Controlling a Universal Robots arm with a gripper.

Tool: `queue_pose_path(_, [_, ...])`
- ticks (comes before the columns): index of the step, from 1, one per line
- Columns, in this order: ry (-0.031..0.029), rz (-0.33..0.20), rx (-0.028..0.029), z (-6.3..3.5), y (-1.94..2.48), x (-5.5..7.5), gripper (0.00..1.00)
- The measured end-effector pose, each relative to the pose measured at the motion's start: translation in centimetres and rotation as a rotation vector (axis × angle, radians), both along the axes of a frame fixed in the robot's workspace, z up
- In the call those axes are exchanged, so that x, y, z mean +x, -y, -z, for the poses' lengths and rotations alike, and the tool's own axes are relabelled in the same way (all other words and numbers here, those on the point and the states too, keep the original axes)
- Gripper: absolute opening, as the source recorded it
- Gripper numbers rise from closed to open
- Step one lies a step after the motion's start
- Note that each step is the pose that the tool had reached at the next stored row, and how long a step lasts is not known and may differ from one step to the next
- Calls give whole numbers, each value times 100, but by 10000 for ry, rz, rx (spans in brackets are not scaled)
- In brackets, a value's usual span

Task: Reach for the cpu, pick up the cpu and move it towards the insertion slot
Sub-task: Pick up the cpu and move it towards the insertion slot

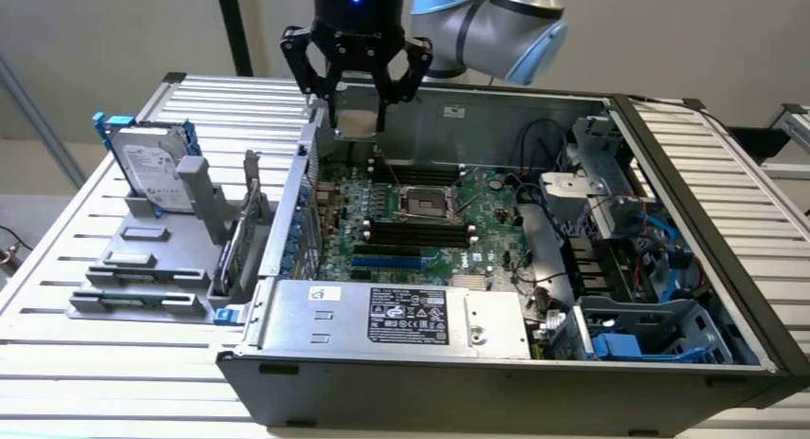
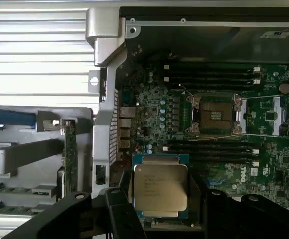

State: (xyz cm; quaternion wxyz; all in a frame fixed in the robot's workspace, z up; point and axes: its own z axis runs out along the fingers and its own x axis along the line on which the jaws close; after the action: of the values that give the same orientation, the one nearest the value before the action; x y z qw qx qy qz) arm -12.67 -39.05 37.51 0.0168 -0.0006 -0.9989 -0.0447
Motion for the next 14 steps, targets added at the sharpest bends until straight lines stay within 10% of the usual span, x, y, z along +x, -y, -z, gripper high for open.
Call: queue_pose_path(14, [-1, 1, -25, 37, -312, 498, 55])
